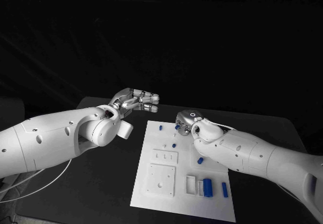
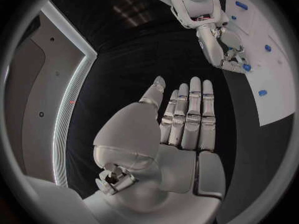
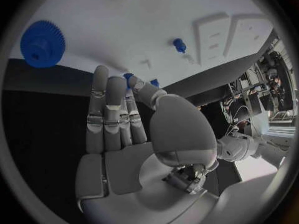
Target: Assemble the parts on the task board
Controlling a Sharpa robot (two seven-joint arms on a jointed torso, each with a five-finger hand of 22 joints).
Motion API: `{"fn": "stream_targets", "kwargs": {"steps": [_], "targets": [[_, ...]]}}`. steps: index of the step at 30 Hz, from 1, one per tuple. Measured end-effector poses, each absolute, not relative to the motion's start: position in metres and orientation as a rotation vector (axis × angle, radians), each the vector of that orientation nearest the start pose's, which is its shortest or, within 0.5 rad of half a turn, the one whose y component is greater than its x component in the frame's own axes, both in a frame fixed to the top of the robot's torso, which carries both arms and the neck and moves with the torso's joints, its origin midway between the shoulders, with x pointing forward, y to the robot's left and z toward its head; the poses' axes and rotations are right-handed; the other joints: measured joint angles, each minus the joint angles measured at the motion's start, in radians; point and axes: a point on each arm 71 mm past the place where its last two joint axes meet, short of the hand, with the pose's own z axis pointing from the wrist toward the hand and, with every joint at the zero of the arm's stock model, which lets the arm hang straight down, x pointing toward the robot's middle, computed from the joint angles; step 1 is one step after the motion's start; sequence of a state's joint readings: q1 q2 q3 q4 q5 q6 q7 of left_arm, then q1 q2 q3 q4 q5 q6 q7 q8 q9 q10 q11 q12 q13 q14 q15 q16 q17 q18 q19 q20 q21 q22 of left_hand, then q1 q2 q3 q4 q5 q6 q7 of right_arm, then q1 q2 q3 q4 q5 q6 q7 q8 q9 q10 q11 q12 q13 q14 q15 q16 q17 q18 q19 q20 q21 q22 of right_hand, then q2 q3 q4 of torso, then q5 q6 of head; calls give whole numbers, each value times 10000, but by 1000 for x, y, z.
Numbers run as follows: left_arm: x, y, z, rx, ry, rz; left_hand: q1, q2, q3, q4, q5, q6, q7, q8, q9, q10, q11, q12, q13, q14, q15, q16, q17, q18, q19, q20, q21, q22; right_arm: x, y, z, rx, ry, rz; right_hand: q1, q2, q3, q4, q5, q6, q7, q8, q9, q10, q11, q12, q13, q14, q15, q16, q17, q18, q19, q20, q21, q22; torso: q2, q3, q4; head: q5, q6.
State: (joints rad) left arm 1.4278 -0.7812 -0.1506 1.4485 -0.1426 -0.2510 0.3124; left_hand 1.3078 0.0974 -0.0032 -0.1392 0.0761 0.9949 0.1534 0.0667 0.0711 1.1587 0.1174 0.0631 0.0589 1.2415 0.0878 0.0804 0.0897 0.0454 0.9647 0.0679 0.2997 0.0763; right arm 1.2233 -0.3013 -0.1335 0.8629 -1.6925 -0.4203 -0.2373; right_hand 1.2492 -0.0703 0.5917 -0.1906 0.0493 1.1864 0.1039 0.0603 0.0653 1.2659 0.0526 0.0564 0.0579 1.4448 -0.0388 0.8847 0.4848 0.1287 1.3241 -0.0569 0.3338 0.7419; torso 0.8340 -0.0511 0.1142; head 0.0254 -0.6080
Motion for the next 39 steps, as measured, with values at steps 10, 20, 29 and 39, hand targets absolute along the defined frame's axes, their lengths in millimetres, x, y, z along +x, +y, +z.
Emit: {"fn": "stream_targets", "kwargs": {"steps": [10, 20, 29, 39], "targets": [[523, 194, -111, -7948, 15067, -14977, 0, 0, 0, 0, 0, 0, 0, 0, 0, 0, 0, 0, 0, 0, 0, 0, 0, 1, 0, 0, 0, 0, 577, -106, -218, -2899, 15213, 2879, -40, -143, 0, 0, 1, -234, 57, 1, 12, -296, 117, 0, 0, 22, 22, -39, -28, 1, 50, 127, -130, 143, 5, -9, 18, 39, -78], [524, 194, -111, -7939, 15081, -14986, 0, 0, 0, 0, 0, 0, 0, 0, 0, 1, 0, 0, 0, 0, 0, 0, -1, 0, 0, 0, 0, 0, 577, -104, -218, -2882, 15214, 2922, -71, -499, 74, 74, 3, -826, 216, 35, -24, -1060, 336, 0, 0, -7, 195, -87, -81, 273, 70, 360, -255, 329, -2, -11, 5, 105, -99], [524, 194, -111, -7944, 15091, -14980, 0, 0, 0, 0, 0, -35, -36, 0, 0, 1, 0, 0, 0, 0, 0, 0, 16, 0, 37, 37, -65, 0, 578, -105, -217, -2775, 15246, 2933, 153, -713, -718, 254, 51, -1338, 375, 35, -23, -1922, 565, 0, 0, -1, 366, -184, -221, 557, 258, 727, -738, 63, -8, -5, -13, 131, -96], [525, 196, -111, -7965, 15080, -14940, 0, 0, 0, 0, 0, -35, -35, 0, 0, 1, 0, 0, 0, 0, 0, 0, 20, 1, 37, 37, -65, 0, 575, -114, -214, -2551, 15138, 3130, 211, -760, -751, 351, 127, -1384, 350, 34, -23, -1788, 513, 0, 0, -10, 375, -184, -243, 581, 396, 748, -981, -2, -12, 1, -21, 130, -60]]}}
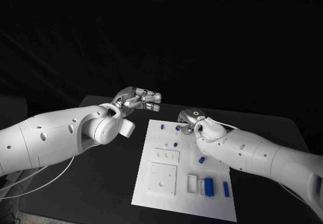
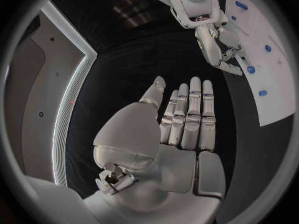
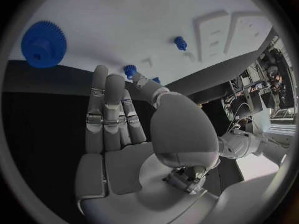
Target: Assemble the parts on the task board
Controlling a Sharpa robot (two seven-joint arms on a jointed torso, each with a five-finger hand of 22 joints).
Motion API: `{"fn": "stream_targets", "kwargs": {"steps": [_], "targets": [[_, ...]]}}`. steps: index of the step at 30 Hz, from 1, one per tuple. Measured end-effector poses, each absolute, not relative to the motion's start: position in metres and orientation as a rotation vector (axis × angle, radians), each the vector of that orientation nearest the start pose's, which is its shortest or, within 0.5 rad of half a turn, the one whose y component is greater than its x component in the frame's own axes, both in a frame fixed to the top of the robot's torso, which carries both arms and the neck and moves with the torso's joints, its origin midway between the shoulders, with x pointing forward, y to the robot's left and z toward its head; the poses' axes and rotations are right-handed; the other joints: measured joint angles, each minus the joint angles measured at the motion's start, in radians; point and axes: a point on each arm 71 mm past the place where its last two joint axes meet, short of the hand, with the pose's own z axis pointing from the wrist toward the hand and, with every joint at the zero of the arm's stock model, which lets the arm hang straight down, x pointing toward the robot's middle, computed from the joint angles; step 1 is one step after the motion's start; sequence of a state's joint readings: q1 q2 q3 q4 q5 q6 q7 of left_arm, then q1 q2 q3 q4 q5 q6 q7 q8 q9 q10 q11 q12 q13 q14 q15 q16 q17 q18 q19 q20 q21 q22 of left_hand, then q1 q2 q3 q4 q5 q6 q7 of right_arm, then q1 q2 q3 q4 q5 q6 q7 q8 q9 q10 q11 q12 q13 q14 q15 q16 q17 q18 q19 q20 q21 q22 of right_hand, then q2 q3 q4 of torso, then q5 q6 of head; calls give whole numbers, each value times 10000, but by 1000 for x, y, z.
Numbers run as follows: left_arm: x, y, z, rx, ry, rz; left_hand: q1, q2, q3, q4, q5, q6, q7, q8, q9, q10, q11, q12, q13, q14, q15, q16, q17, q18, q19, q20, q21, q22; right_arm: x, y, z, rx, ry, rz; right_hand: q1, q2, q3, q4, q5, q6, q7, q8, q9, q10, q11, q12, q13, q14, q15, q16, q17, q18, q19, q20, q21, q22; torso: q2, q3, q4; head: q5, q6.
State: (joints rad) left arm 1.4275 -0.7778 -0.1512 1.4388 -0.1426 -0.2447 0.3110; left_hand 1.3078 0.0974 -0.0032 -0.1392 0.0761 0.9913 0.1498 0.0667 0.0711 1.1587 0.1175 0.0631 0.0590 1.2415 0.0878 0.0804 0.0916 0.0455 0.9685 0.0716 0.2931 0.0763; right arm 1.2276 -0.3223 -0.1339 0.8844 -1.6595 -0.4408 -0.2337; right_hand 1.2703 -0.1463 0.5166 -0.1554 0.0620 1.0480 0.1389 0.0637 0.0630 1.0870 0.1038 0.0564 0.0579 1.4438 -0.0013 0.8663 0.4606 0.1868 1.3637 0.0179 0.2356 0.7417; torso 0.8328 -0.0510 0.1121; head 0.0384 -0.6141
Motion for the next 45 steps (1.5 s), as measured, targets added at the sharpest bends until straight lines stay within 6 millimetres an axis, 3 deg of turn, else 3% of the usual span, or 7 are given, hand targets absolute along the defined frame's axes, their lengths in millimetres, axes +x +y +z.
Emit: {"fn": "stream_targets", "kwargs": {"steps": [6, 11, 13, 16, 19, 26, 45], "targets": [[526, 201, -111, -8017, 15027, -14844, 0, 0, 0, 0, 0, 0, 0, 0, 0, 0, 0, 0, 0, 0, 0, 0, 0, 0, 0, 0, 0, 0, 570, -136, -195, -1929, 14740, 3723, -171, -171, -205, 119, -39, 184, -138, 0, 1, 1777, -450, 42, 36, -22, -242, -41, -9, -99, 26, -213, -153, 9, -13, 11, -38, -53, 85], [528, 205, -112, -8061, 14977, -14755, 0, 0, 0, 0, 0, 0, 0, 0, 0, 38, -38, 0, 0, 0, 0, 0, -1, 0, 0, 0, 0, 0, 571, -164, -175, -1206, 14526, 3992, -89, -89, -1620, 123, 332, 100, -282, -1, 2, 3203, -1010, 1189, 766, -14, -610, -157, 15, -878, 249, -794, -510, -425, -48, 33, -124, -81, 131], [528, 206, -112, -8074, 14956, -14722, 0, 0, 0, 0, 0, 0, 0, 0, 0, 38, -38, 0, 0, 0, 0, 0, 5, 0, 0, -1, 0, 0, 572, -178, -171, -900, 14548, 3995, 190, 190, -2713, 114, 816, -55, -270, -1, 2, 2382, -1095, 3389, 2848, -76, -762, -23, 339, -1320, 596, -1139, -784, -864, -69, 46, -164, -81, 132], [529, 207, -112, -8085, 14932, -14689, 0, 0, 0, 0, 0, 0, 0, 0, 0, 39, -38, 0, 0, 0, 0, 0, 11, 0, -1, -1, 0, 0, 574, -194, -168, -599, 14653, 3930, 224, 224, -3162, 98, 1095, -171, -296, -1, 2, 1658, -922, 5903, 5120, -111, -797, 502, 1099, -1344, 913, -1192, -848, -1039, -94, 57, -202, -93, 131], [530, 208, -112, -8099, 14916, -14659, 0, 0, 0, 0, 0, 0, 0, 0, 0, 38, -38, 0, 0, 0, 0, 0, 11, 0, 0, 0, 0, 0, 576, -209, -168, -354, 14896, 3854, 125, 322, -3292, 76, 1300, -155, -270, -1, 2, 973, -1077, 7447, 6526, -317, -772, 1200, 2289, -1345, 983, -1162, -604, -909, -116, 76, -236, -114, 125], [531, 210, -114, -8147, 14929, -14614, 0, 0, 0, 0, 0, 0, 0, 0, 0, 38, -38, 0, 0, 0, 0, 0, 10, 0, -1, -1, 0, 0, 581, -220, -174, -332, 15706, 3746, -4, 451, -3425, -57, 1520, -467, -223, -1, 2, 1259, -1007, 9082, 8837, -108, -651, 2024, 5202, -1100, 1012, -1120, 142, -1, -134, 147, -300, -183, 98], [531, 213, -118, -8214, 14968, -14568, 0, 0, 0, 0, 0, 0, 0, 0, 0, 38, -38, 0, 0, 0, 0, 0, 8, 0, -1, -1, 0, 0, 583, -227, -209, -480, 17004, 3287, -2, 449, -3743, 202, 1570, -1973, -136, -60, -61, 1422, -1001, 9383, 9347, -39, -649, 2084, 5556, -1100, 942, -1051, 155, 204, -119, 157, -290, -405, 8]]}}
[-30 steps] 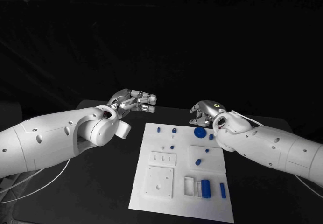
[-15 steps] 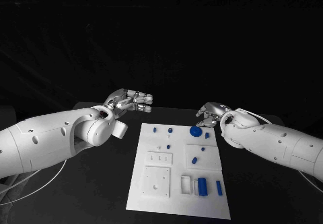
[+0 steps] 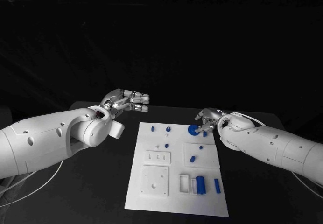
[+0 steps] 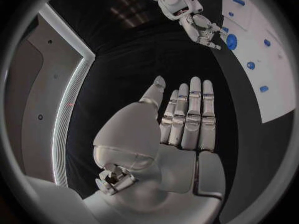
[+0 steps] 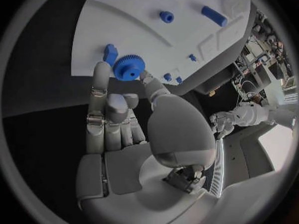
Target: Assemble the parts on the task board
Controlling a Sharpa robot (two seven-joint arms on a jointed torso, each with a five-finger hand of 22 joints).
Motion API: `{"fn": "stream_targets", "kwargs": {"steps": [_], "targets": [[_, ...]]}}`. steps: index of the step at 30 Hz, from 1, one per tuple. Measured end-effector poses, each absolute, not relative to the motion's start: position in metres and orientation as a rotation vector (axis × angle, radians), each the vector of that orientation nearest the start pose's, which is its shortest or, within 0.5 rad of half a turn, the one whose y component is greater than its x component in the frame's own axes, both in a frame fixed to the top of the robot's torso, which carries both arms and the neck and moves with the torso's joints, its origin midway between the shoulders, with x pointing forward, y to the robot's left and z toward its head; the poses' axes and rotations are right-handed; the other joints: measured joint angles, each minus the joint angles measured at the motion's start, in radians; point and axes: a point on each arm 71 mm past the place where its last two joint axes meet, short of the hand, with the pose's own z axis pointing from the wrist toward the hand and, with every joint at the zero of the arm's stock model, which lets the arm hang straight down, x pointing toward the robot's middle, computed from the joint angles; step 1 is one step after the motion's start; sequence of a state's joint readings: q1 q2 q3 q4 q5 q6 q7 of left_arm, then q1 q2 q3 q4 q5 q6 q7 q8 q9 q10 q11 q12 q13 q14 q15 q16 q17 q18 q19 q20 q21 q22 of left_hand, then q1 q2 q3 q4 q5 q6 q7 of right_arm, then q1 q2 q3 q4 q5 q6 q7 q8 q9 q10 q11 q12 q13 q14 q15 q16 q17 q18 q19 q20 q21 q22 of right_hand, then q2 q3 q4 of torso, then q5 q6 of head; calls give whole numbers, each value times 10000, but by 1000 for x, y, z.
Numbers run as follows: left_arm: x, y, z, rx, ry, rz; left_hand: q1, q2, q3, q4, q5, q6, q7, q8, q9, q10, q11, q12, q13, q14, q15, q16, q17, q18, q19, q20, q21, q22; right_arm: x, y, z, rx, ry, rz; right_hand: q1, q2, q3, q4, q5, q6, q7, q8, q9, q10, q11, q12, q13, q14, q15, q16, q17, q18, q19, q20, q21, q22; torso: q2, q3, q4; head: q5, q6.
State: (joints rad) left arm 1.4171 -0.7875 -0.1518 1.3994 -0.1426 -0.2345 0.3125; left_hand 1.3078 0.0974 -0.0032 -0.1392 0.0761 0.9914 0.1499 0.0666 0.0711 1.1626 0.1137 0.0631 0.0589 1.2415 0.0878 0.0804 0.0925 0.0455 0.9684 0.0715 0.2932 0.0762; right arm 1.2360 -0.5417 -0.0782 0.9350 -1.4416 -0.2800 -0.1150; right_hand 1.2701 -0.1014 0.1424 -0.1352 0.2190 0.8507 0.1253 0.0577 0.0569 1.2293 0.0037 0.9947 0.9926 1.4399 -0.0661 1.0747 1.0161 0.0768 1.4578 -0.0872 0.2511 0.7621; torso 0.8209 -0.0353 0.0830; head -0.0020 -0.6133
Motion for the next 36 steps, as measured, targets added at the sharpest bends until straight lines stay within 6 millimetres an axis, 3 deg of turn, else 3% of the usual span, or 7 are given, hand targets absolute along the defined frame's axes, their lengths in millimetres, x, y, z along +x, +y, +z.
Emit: {"fn": "stream_targets", "kwargs": {"steps": [9, 14, 20, 24, 28, 36], "targets": [[531, 214, -118, -8217, 14979, -14579, 0, 0, 0, 0, 0, 0, 0, 0, 0, 0, 0, 0, 0, 0, 0, 0, 10, 1, 0, 0, -51, 0, 583, -223, -218, -567, 17195, 3202, 27, 133, 130, -45, -64, 60, -27, 0, 0, 36, 36, 67, 183, 0, 0, 0, 35, -1, 0, 0, 0, 47, 12, -12, 19, -1, -19], [530, 214, -118, -8218, 14984, -14584, 0, 0, 0, 0, 0, 0, 0, 0, 0, 0, 0, 0, 0, 0, 0, 0, 9, 1, 0, 0, -51, 0, 584, -223, -220, -567, 17219, 3125, -59, 219, 274, -94, -101, 797, -88, 0, 16, 74, -2, 115, 218, 0, 0, 0, 44, -1, 0, -1, 0, 86, 35, -12, 26, 23, -31], [530, 214, -118, -8217, 14992, -14593, 0, 0, 0, 0, 0, 0, 0, 0, 0, 0, 0, 0, 0, 0, 0, 0, 8, 0, 0, 0, -51, 0, 584, -219, -222, -618, 17263, 3143, -209, 369, 953, -237, -332, 1676, -228, -1, 55, 128, 9, 115, 249, 36, -31, 0, 43, -2, 0, -1, 0, 167, 72, 0, 36, 1, -21], [530, 214, -118, -8219, 14998, -14596, 0, 0, 0, 0, 0, 0, 0, 0, 0, 0, 0, 0, 0, 0, 0, 0, 8, 0, 0, 0, -51, 0, 584, -219, -223, -620, 17298, 3113, -305, 354, 1261, -374, -207, 2225, -254, -9, 69, 72, -81, 116, 277, 32, -30, -1, 43, -2, 0, -1, 0, 236, 79, 0, 42, -16, -49], [530, 214, -118, -8219, 15000, -14597, 0, 0, 0, 0, 0, 0, 0, 0, 0, 0, 0, 0, 0, 0, 0, 0, 8, 0, 0, 0, -51, 0, 585, -220, -223, -619, 17308, 3080, -357, 300, 1555, -504, -125, 2300, -247, 3, 77, 88, -96, 116, 278, 32, -30, -1, 43, -1, 0, -1, 0, 324, 78, 2, 36, -27, -87], [530, 213, -118, -8217, 15009, -14605, 0, 0, 0, 0, 0, 0, 0, 0, 0, 0, 0, 0, 0, 0, 0, 0, 7, 0, 0, 0, -51, 0, 585, -220, -223, -714, 17333, 3007, -397, 259, 1539, -562, -98, 2301, -247, 6, 89, 89, -95, 116, 283, 31, -30, -1, 68, -1, 0, -1, 0, 396, 73, 6, 30, -50, -126]]}}
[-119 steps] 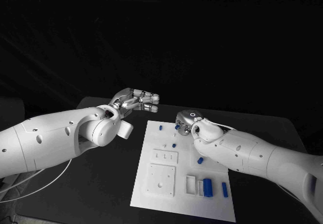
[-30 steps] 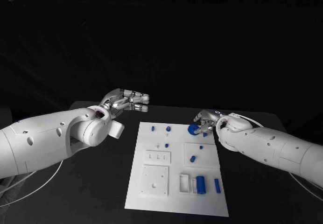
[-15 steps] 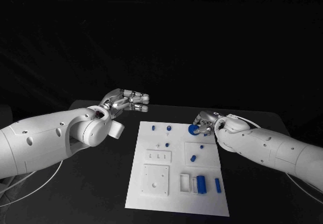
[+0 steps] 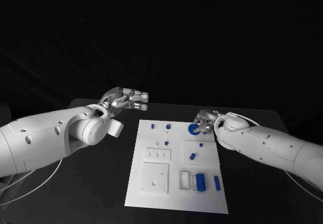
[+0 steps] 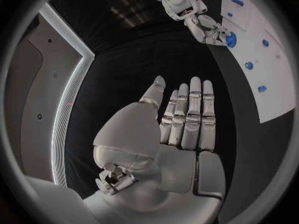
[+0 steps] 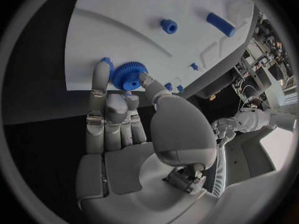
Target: Assemble the parts on the task board
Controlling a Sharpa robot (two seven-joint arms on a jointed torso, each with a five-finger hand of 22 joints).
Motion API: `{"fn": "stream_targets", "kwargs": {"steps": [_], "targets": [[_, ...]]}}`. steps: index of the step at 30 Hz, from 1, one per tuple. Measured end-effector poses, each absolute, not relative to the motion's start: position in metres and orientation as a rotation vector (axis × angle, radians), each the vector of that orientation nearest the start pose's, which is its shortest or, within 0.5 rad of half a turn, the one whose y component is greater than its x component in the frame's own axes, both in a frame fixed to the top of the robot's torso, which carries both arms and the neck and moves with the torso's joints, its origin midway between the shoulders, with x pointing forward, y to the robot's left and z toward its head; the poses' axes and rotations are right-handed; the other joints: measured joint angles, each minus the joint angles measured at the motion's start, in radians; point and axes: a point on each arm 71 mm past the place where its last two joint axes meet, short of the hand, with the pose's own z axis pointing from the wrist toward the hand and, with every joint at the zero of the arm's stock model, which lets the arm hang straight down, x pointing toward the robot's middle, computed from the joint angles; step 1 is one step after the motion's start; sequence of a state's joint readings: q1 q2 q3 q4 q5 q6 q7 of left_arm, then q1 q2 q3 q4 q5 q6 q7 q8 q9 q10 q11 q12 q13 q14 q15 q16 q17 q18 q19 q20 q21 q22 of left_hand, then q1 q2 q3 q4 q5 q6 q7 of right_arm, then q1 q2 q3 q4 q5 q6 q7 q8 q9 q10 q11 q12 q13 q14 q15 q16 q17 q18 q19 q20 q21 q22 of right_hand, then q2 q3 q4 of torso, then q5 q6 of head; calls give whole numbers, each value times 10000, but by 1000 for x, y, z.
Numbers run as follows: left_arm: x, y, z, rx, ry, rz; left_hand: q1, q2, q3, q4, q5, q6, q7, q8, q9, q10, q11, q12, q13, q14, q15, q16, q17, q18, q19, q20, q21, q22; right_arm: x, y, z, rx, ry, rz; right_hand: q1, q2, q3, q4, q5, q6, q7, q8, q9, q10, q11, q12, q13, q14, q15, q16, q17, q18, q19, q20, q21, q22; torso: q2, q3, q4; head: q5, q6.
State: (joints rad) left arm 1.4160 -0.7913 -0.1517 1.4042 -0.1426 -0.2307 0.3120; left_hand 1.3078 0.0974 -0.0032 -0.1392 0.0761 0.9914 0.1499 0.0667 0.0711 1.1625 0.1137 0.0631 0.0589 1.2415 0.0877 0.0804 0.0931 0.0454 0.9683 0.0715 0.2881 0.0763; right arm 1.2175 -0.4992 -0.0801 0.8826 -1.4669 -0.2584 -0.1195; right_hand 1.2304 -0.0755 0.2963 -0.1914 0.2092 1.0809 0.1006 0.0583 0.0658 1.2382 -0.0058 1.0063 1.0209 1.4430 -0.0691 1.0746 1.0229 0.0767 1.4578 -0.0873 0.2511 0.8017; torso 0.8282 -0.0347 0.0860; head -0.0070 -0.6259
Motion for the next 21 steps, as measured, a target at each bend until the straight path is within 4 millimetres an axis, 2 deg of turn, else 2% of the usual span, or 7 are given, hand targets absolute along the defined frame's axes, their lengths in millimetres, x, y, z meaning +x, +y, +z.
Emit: {"fn": "stream_targets", "kwargs": {"steps": [4, 6, 9, 11, 14, 17, 21], "targets": [[530, 214, -118, -8221, 15011, -14601, 0, 0, 0, 0, 0, 0, 0, 0, 0, 0, 0, 0, 0, 0, 0, 0, 0, 0, 0, 0, 0, 0, 585, -219, -223, -858, 17320, 2910, 44, -44, -48, -107, 53, -23, 22, 0, 0, 0, 1, 0, 0, 0, 0, 0, 0, -1, -36, 36, 31, 52, -5, 1, 9, -8, -12], [530, 214, -118, -8226, 15007, -14593, 0, 0, 0, 0, 0, 0, 0, 0, 0, 0, 0, 0, 0, 0, 0, 0, 0, 1, 0, 0, 0, 0, 584, -218, -223, -961, 17304, 2858, 53, -53, -4, -151, 209, -23, 22, -1, -1, 1, 1, 0, -4, 0, 0, 0, 0, 88, -37, 37, 41, 87, -6, 1, 10, -9, -18], [530, 215, -118, -8233, 15005, -14584, 0, 0, 0, 0, 0, 0, 0, 0, 0, 0, 0, 0, 0, 0, 0, 0, 0, 1, 0, 0, 0, 0, 584, -217, -223, -1121, 17284, 2778, -17, -209, -21, -271, 696, -185, 91, -3, -2, 0, 2, -106, -66, 0, 1, -36, -7, 139, -99, 27, 41, 156, -9, 1, 7, -6, -22], [530, 215, -118, -8236, 15004, -14581, 0, 0, 0, 0, 0, 0, 0, 0, 0, 0, 0, 0, 0, 0, 0, 0, -1, 1, 0, 0, 0, 0, 583, -217, -224, -1219, 17289, 2720, -23, -236, -141, -297, 934, -412, 101, -3, 1, -45, 33, -129, -109, -1, 1, -61, -30, 143, -110, 37, 41, 183, -10, 1, 7, -3, -22], [530, 215, -119, -8236, 15005, -14580, 0, 0, 0, 0, 0, 0, 0, 0, 0, 0, 0, 0, 0, 0, 0, 0, -1, 0, 0, 0, 0, 0, 583, -216, -225, -1377, 17356, 2603, 43, -301, -505, -333, 1359, -1037, 165, 35, -21, -146, 110, -235, -207, 36, 39, -61, -60, 145, -179, 106, 41, 224, -10, 1, 4, -2, -23], [530, 215, -119, -8237, 15008, -14581, 0, 0, 0, 0, 0, 0, 0, 0, 0, 0, 0, 0, 0, 0, 0, 0, -1, 0, 0, 0, 0, 0, 582, -215, -225, -1519, 17400, 2503, 43, -300, -500, -393, 1743, -1075, 178, 35, -37, -146, 110, -234, -239, 36, 38, -62, -54, 182, -179, 106, 41, 298, -9, 1, 6, -2, -20], [530, 215, -119, -8238, 15008, -14580, 0, 0, 0, 0, 0, 0, 0, 0, 0, 0, 0, 0, 0, 0, 0, 0, -1, 0, 0, 0, 0, 0, 583, -215, -224, -1659, 17437, 2397, 43, -301, -337, -556, 2041, -894, 169, 16, -56, -144, 111, -234, -242, 36, 38, -61, -13, 311, -180, 108, 88, 431, -6, 1, 12, -15, -15]]}}
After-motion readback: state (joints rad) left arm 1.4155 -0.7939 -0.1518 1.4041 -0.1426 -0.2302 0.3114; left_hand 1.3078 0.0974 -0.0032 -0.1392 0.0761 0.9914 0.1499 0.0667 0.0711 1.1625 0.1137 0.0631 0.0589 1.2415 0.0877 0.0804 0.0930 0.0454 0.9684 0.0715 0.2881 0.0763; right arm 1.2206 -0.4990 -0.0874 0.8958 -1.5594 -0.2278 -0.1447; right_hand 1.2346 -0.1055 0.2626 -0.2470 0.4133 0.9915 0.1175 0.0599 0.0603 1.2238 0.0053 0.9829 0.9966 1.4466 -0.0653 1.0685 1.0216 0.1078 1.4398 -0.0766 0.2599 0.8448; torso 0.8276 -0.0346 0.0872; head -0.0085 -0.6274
